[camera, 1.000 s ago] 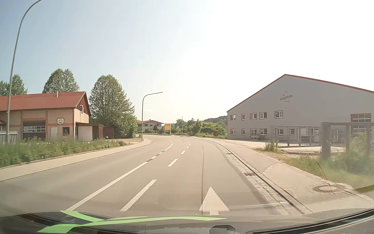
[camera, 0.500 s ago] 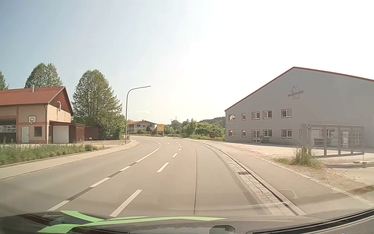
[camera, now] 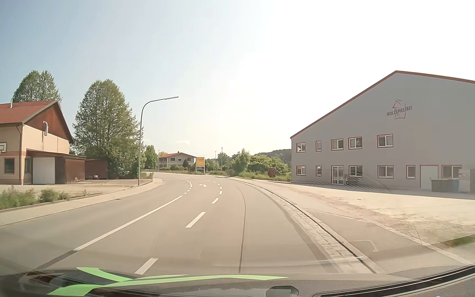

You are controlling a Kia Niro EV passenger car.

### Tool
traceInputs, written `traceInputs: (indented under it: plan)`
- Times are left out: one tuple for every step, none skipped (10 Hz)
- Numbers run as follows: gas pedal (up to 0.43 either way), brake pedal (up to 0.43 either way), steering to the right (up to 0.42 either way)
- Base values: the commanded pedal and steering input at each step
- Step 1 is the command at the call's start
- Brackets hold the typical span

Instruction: Follow the waypoints while adhering to traffic rules and regulations

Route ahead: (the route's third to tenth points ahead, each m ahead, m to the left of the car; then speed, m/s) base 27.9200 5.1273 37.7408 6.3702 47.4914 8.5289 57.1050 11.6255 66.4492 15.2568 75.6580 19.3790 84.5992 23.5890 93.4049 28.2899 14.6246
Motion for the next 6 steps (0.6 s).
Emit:
traceInputs:
  plan:
    - [0.008,0.000,-0.016]
    - [0.000,0.000,-0.016]
    - [0.000,0.000,-0.017]
    - [0.000,0.000,-0.020]
    - [0.000,0.000,-0.021]
    - [0.000,0.000,-0.023]
